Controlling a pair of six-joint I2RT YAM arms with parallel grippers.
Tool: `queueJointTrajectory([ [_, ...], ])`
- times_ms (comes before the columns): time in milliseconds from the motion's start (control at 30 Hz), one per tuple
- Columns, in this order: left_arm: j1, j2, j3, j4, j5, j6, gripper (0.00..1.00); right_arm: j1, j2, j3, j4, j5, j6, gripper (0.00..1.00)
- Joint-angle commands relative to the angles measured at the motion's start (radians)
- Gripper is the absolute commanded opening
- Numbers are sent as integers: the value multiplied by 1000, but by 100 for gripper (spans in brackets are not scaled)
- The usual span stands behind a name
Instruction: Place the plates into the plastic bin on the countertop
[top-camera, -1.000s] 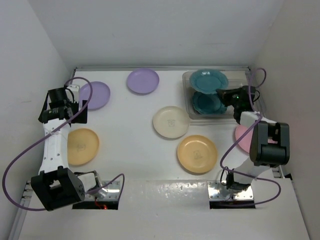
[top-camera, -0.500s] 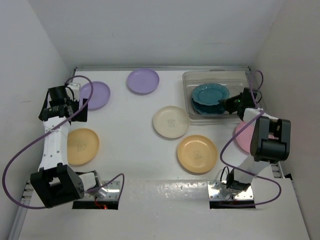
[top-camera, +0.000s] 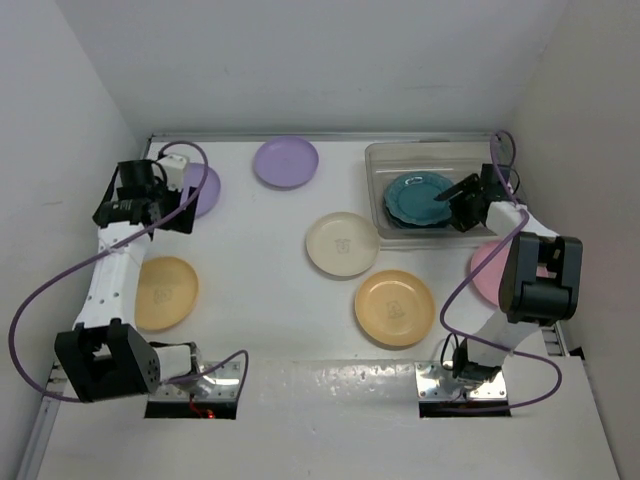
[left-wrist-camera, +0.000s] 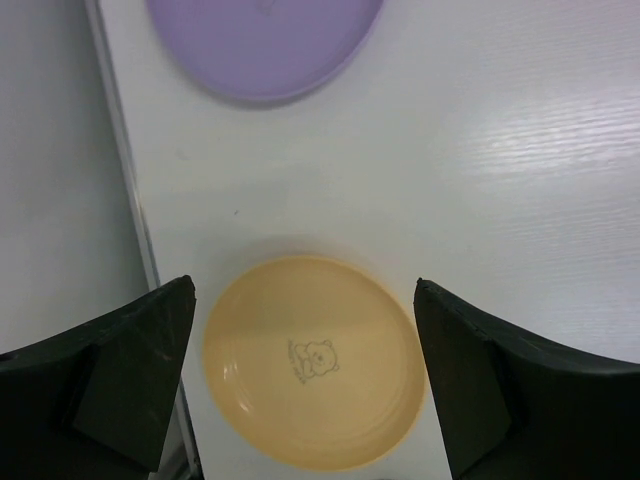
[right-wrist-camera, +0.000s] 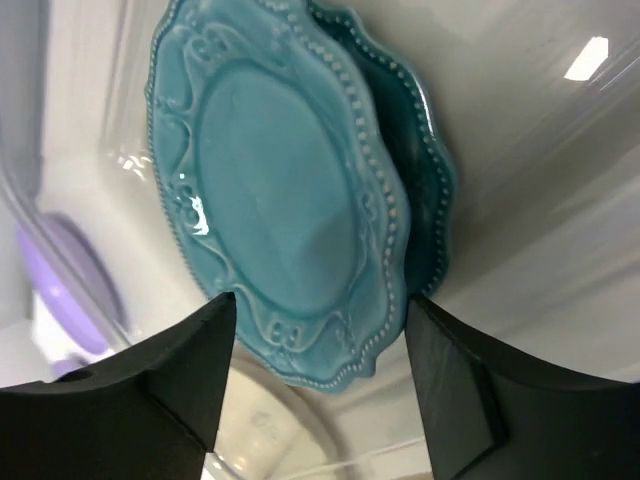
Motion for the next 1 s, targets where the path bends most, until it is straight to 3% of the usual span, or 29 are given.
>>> queueJointTrajectory([
  [0, -95, 43, 70, 15, 45, 12, 91, 16, -11, 76, -134, 83, -105, 68],
  [267, -362, 202, 183, -8, 79, 1, 90, 28, 83, 240, -338, 62, -215, 69],
  [333, -451, 251, 214, -8, 108, -11, 90, 37, 59, 246, -358, 131, -243, 70],
  [533, -618, 584, 432, 12, 237, -144, 88, 129, -62, 297, -413, 252, -366, 73],
  [700, -661, 810, 596, 24, 142, -247, 79, 220, -174, 226, -426, 323, -413, 75],
  [967, -704, 933, 570, 55, 100, -267, 56, 243, -349, 120, -415, 330, -421, 75],
])
